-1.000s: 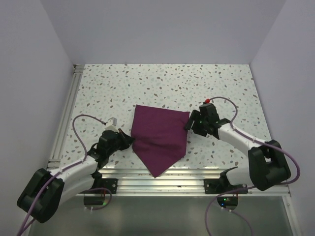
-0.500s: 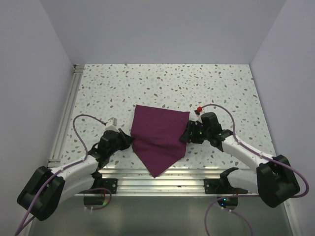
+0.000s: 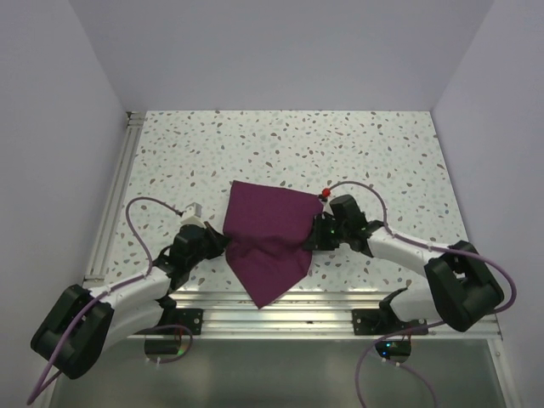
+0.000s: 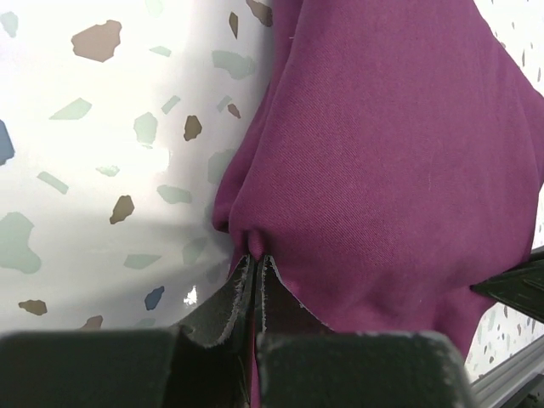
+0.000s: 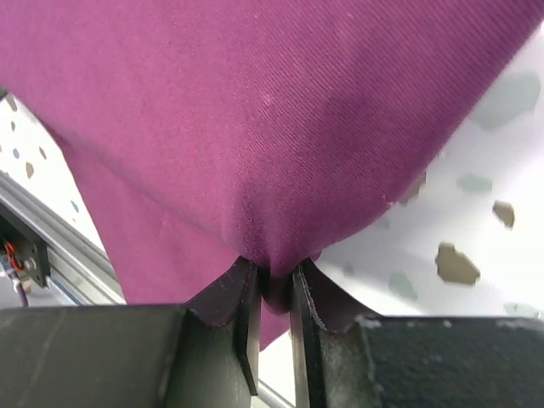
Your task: Prepare the surgical pack
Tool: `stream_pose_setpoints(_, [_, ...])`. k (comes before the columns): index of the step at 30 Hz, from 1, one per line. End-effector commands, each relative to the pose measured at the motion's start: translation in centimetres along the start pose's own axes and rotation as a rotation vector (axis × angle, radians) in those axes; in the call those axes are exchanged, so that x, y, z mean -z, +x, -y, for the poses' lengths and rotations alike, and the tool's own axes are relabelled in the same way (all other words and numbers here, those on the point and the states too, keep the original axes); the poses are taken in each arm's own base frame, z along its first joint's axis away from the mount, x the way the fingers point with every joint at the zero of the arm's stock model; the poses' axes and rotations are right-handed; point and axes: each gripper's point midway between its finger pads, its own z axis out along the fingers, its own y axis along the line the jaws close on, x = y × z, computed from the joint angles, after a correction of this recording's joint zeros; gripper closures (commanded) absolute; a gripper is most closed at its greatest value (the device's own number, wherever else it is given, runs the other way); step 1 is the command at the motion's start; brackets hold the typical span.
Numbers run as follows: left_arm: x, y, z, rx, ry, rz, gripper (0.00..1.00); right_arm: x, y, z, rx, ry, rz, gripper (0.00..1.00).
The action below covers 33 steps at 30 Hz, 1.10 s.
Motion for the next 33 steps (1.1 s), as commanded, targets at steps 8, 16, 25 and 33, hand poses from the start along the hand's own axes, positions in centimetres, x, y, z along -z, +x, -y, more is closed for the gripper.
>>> stream_pose_setpoints(8, [-0.3, 0.7, -1.4, -0.047, -0.059, 0.005, 1.00, -1.1, -5.2, 5.7, -0.108, 0.225, 0.038, 0.98])
stream_pose_setpoints(16, [-0.7, 1.5, -0.7, -0.044, -0.052, 0.003, 0.91, -3.1, -10.1, 7.0, -0.144, 0.259, 0.066, 0.93])
stream_pose_setpoints(25, [0.6, -0.1, 1.2, -0.136, -0.067, 0.019, 0.45, -1.3, -12.4, 6.9, -0.133, 0.277, 0.118, 0.42])
stream_pose_setpoints(33, [3.1, -4.4, 4.7, -0.276, -0.071, 0.040, 0.38, 3.9, -9.5, 5.9, -0.153, 0.341, 0.149, 0.26])
